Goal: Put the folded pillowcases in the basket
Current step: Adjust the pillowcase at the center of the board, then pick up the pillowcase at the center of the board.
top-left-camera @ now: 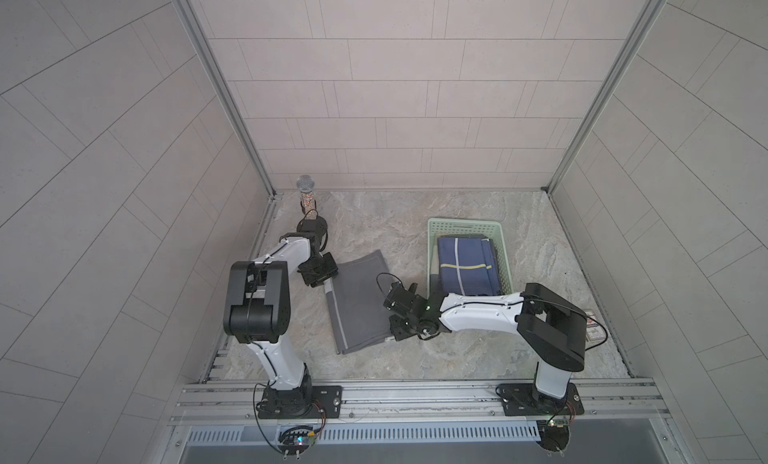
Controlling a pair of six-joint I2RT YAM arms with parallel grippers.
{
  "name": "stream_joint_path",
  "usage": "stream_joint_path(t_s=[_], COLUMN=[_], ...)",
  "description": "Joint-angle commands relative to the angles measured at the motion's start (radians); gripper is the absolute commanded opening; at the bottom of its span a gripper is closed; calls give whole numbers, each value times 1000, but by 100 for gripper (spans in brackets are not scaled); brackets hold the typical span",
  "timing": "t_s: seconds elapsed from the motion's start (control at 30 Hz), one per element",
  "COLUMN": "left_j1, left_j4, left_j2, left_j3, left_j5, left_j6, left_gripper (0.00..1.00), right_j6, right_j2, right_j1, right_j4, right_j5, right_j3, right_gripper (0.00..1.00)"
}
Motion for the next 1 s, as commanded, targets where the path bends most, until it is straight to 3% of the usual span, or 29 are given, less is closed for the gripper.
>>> stream_joint_path(t_s=[0.0, 0.17, 0.47, 0.83, 0.97], left_j1=[1, 2, 3, 5, 4], left_j4=[-24, -44, -49, -87, -82], left_j2=[12, -29, -130, 10, 24], left_j3=[6, -1, -26, -8, -15], left_j5=[-7, -18, -73, -61, -47], left_j6=[18, 24, 40, 39, 36], left_gripper=[45, 45, 52, 52, 47], right_j6=[22, 41, 76, 142, 140], right_j2=[-8, -94, -56, -44, 1], right_j1=[0, -4, -29, -59, -50], right_j4=[-20, 11, 38, 103, 80], right_j5=[-31, -51, -49, -75, -75], right_j3=[-74, -120, -100, -98, -57], right_gripper=[50, 56, 61, 61, 54])
